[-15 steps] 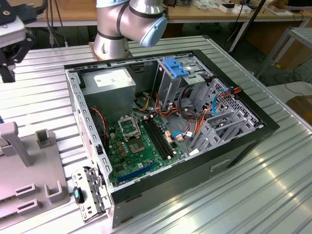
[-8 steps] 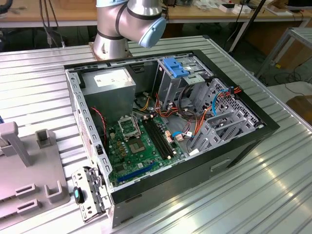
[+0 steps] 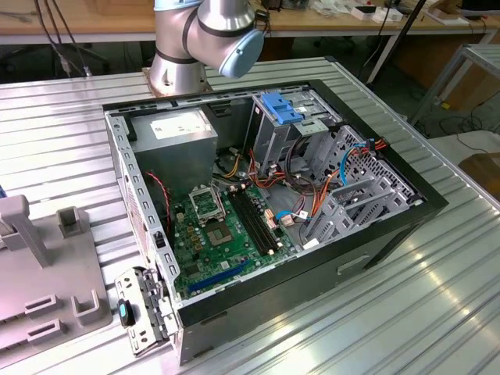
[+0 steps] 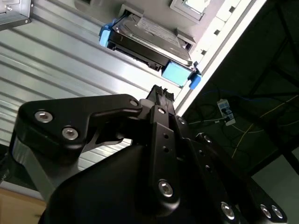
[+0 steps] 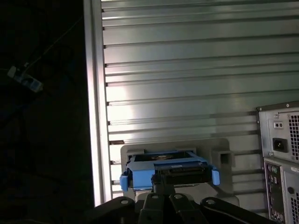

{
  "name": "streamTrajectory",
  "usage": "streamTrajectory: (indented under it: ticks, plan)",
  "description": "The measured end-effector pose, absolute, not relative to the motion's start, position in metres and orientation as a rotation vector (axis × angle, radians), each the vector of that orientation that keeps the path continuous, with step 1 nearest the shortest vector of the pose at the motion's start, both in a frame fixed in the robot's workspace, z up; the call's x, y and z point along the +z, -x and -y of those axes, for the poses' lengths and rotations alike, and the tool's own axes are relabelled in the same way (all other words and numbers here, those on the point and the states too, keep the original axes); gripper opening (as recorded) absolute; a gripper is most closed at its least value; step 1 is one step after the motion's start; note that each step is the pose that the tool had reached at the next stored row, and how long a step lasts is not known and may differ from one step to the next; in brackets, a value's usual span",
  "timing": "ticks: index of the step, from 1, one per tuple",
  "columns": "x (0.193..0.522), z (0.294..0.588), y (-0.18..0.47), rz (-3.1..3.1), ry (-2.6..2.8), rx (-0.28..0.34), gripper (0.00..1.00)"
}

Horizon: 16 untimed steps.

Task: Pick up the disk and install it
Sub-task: 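Reach for the disk, then pick up the disk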

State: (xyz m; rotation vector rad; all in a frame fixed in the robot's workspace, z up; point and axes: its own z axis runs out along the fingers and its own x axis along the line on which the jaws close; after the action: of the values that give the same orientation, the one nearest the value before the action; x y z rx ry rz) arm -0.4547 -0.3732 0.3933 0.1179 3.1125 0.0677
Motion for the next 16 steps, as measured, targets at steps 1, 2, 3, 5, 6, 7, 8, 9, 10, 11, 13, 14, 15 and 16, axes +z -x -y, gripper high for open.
streamTrajectory:
  ticks: [1,2,3,5,6,7,8,9,10,11,13,14,15,16]
  plan:
    - [0.3933,0.3733,0.4556,-3.112,-0.118,0.068,0.11]
    - [0.3933,0.3733,0.4559,-3.113,-0.118,0.068,0.11]
    - [0.3933,0.3733,0.4560,-3.112,-0.118,0.068,0.11]
    - [0.3933,0.3732,0.4562,-3.113,-0.118,0.068,0.11]
    - [0.3933,0.3732,0.4563,-3.112,-0.118,0.068,0.11]
    - [0.3933,0.3732,0.4565,-3.112,-0.118,0.068,0.11]
    - [0.3933,0.3732,0.4566,-3.112,-0.118,0.068,0.11]
    - [0.3933,0.3732,0.4566,-3.112,-0.118,0.068,0.11]
    - [0.3933,0.3732,0.4567,-3.113,-0.117,0.068,0.11]
    - [0.3933,0.3732,0.4568,-3.113,-0.104,0.068,0.11]
    - [0.3933,0.3732,0.4570,-3.116,-0.011,0.069,0.11]
    - [0.3933,0.3732,0.4569,-3.117,0.034,0.070,0.11]
    - [0.3934,0.3732,0.4571,-3.117,0.081,0.070,0.11]
    - [0.3933,0.3733,0.4574,-3.116,0.100,0.070,0.11]
